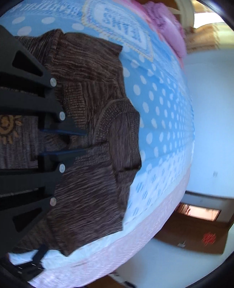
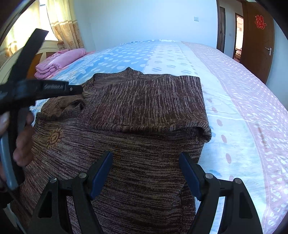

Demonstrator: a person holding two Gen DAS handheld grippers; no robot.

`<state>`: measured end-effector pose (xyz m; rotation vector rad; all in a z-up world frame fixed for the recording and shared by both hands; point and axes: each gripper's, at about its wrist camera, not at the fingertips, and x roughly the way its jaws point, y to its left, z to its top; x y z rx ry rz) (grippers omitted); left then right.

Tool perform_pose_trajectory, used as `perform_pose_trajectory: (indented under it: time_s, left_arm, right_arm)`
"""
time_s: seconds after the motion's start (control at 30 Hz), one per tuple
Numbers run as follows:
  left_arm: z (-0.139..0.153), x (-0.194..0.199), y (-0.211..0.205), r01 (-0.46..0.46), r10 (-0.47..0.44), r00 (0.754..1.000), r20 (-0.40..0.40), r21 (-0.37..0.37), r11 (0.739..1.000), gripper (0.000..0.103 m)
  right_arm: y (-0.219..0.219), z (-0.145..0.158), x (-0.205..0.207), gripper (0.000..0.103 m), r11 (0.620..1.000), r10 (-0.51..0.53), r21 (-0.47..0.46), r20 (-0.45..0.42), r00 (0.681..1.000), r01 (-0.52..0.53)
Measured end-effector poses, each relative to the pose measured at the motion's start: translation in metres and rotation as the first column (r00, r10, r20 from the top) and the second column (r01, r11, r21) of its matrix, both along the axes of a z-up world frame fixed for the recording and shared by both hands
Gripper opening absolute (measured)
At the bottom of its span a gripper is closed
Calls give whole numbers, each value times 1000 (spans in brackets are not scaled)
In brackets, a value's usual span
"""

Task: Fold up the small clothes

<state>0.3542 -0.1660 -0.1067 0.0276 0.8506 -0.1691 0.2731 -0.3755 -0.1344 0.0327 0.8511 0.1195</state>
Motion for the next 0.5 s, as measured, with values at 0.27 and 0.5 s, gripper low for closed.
perform_pose_trajectory:
  time_s: [0.27,0.5]
  left_arm:
    - [28,-38,92,-157,87,960,266,256,954,85]
    - [-23,14,196,-347,320,938,133,374,860,84]
  right_arm:
    - [1,12,-6,77,999,-37,-12,62,997,38]
    - [69,43,24,77,995,99,-37,66,993,-96]
